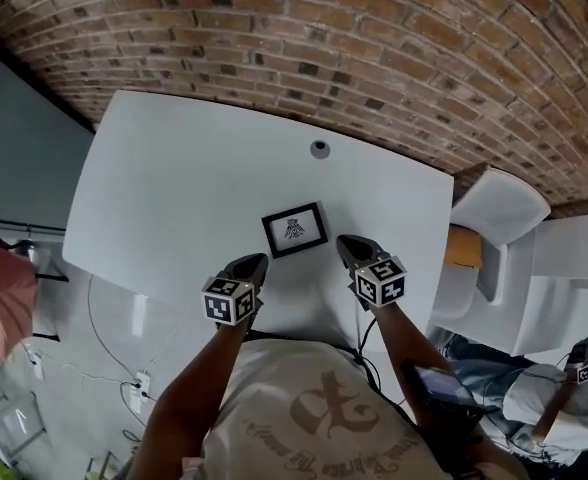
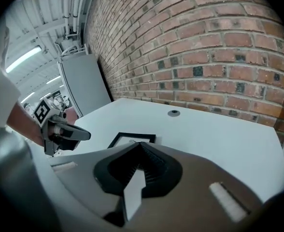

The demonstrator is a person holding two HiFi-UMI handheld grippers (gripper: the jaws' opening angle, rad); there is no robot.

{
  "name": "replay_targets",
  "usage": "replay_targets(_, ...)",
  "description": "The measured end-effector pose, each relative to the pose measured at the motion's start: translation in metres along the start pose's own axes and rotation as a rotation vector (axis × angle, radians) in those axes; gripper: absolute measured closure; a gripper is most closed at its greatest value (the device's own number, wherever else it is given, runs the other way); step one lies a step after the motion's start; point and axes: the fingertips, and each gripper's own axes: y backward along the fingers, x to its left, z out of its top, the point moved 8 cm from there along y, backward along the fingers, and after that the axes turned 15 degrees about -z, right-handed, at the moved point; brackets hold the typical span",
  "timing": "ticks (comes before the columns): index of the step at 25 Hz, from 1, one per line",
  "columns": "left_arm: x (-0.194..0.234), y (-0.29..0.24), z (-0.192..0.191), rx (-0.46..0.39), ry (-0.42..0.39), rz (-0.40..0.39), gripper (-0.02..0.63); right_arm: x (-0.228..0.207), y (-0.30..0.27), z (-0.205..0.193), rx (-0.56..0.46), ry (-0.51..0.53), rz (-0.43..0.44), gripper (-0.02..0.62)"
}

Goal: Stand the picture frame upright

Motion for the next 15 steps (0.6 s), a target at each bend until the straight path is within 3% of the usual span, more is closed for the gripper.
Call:
replay_targets(11, 0.022, -0.027, -0.003, 0.047, 0.083, 0.083, 0.600, -0.014, -0.056, 0.009, 0.097, 0.064, 0.020, 0.588)
replay_targets(15, 0.029, -0.038, -0.001, 0.086, 0.119, 0.110, 0.520, -0.013, -0.071, 0.004, 0.164, 0.054, 0.039, 0.558)
